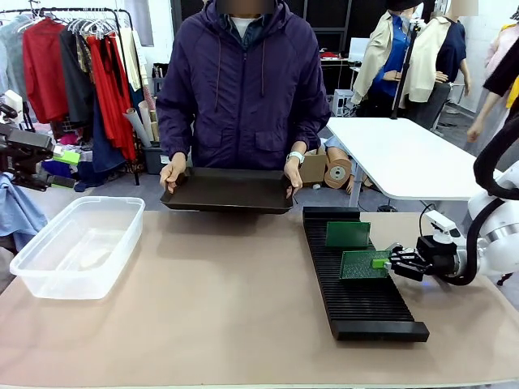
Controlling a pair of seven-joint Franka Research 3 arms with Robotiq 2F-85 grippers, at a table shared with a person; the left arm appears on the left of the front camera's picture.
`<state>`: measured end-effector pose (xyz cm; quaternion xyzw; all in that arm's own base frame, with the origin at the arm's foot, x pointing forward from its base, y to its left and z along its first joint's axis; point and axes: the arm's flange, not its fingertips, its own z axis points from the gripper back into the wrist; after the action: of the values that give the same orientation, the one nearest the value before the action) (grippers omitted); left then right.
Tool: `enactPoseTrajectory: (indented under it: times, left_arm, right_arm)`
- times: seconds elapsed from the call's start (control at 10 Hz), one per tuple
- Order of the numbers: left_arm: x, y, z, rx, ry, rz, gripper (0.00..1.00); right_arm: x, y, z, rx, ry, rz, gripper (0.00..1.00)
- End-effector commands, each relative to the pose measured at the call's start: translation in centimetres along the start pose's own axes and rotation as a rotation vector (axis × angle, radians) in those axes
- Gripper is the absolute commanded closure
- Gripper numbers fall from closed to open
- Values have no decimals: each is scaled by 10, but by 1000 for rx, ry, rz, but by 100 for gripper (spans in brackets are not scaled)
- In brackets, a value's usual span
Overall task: Sort PCBs into racks and boxes based on the side picked up.
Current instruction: If the short side of the Blank PCB is picked up, insert it into the PCB Rack ; if the long side is picked up, place it in the Organizing box.
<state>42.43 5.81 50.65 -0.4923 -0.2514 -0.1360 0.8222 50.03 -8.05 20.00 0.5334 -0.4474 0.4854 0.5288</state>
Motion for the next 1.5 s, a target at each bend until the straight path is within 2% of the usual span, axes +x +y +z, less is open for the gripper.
enactPoseTrajectory:
  times: [0.0, 0.3, 0.6, 0.9, 1.4]
  left_arm:
    - [0, -2, 1, -8, 0, -2, 0]
    - [0, -2, 1, -8, 0, -2, 0]
    - [0, -2, 1, -8, 0, -2, 0]
    - [0, -2, 1, -8, 0, -2, 0]
    - [0, -2, 1, -8, 0, -2, 0]
  right_arm:
    - [0, -1, 0, 2, 6, 2, 100]
    - [-1, -3, -2, -11, 30, 12, 100]
    - [-10, 1, 1, -84, 82, 47, 100]
    - [-11, 6, 0, -90, 76, 65, 100]
    - [-10, 6, -6, -79, 121, 81, 78]
